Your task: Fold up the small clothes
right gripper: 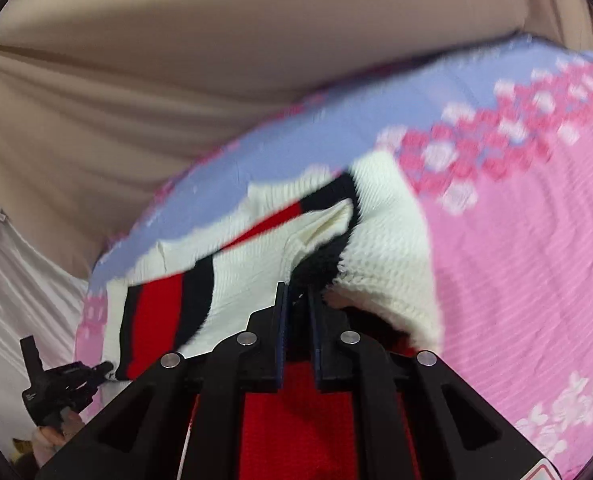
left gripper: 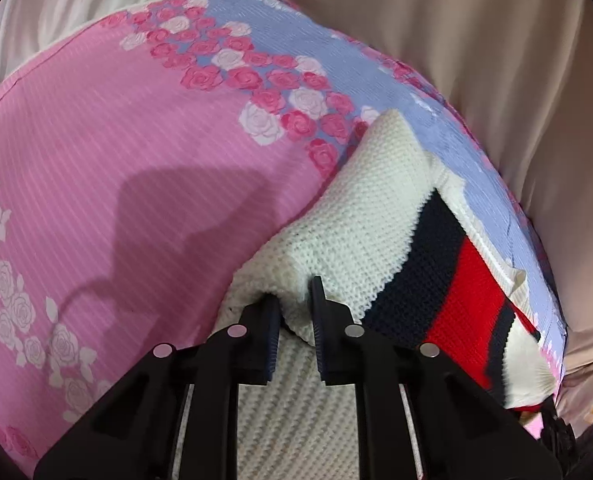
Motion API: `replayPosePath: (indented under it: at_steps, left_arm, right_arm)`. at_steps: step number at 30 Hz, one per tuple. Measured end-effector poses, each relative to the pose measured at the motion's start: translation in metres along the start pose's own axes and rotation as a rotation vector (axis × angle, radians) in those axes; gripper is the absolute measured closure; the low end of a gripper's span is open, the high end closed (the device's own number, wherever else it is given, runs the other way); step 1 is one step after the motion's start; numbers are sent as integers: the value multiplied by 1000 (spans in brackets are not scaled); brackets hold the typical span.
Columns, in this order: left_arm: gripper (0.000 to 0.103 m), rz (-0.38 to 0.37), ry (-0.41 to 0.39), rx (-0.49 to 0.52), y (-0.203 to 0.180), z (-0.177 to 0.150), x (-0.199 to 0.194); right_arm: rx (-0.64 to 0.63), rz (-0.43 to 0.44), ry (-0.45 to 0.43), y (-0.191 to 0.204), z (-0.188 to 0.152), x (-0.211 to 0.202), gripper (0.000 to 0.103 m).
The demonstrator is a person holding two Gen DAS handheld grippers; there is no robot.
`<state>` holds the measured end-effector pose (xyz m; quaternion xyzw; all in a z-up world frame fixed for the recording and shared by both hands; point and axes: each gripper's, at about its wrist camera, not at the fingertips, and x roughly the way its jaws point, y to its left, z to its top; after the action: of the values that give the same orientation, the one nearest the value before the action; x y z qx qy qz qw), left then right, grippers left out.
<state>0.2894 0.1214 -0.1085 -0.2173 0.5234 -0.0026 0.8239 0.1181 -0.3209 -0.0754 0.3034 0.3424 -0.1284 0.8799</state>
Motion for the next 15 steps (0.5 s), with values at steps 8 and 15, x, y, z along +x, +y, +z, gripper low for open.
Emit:
replayPosePath:
  at_steps: [8,15]
  left_arm:
    - [87,-12,-13,43,-3,-4,-9]
    - [68,9,-36,86,40,-64,-80]
  right_arm:
    - [48,5,78,-31,-17,-13,83]
    - [-78,-46,184,-64,-103,-106,48]
